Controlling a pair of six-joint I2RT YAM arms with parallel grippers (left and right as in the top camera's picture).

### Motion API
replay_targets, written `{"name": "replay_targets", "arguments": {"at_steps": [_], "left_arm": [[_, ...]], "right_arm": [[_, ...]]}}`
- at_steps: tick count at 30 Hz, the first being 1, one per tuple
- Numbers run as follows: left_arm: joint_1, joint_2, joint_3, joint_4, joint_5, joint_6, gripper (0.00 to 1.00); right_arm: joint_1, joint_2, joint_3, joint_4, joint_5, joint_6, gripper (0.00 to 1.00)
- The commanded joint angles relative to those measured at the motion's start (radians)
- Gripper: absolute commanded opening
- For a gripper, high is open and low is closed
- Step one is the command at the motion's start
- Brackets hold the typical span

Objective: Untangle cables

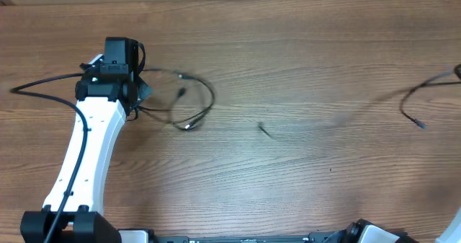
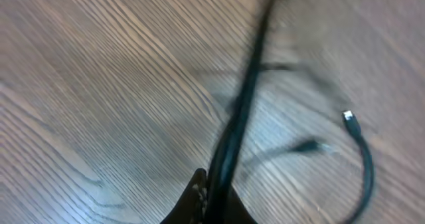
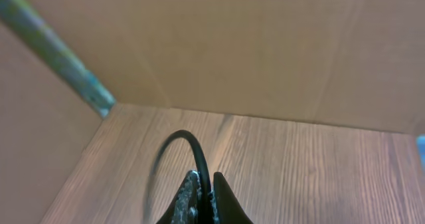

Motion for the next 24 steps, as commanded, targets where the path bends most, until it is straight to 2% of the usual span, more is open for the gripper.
{"name": "replay_targets", "arguments": {"at_steps": [1, 4, 7, 9, 11, 13, 15, 19, 24], "left_arm": [[0.0, -0.029, 0.003, 0.002, -0.054, -0.051, 0.04], [-0.004, -0.028, 0.003, 0.01, 0.074, -0.014, 0.04], [-0.029, -0.027, 0.001, 0.028, 0.238, 0.07, 0.04], [-0.063, -0.025, 0.001, 0.063, 0.341, 0.17, 0.04], [-0.11, -0.023, 0.001, 0.105, 0.446, 0.293, 0.04], [-0.162, -0.023, 0.001, 0.134, 0.521, 0.408, 0.04], [-0.237, -0.023, 0.001, 0.135, 0.512, 0.503, 0.04], [-0.294, -0.023, 0.001, 0.125, 0.438, 0.51, 0.04], [-0.303, -0.022, 0.001, 0.114, 0.435, 0.506, 0.04]], "right_arm": [[-0.02, -0.008, 0.013, 0.003, -0.066, 0.036, 0.04], [-0.019, -0.006, 0.013, 0.002, -0.214, 0.028, 0.04], [-0.006, 0.0, 0.011, -0.001, -0.463, -0.054, 0.04], [0.011, 0.007, 0.011, -0.014, -0.627, -0.113, 0.04], [0.034, 0.018, 0.011, -0.038, -0.7, -0.159, 0.04], [0.053, 0.033, 0.011, -0.058, -0.694, -0.184, 0.04], [0.058, 0.061, 0.011, -0.063, -0.643, -0.209, 0.04], [0.058, 0.088, 0.011, -0.032, -0.481, -0.208, 0.04], [0.053, 0.092, 0.011, 0.136, -0.268, -0.208, 0.04]]}}
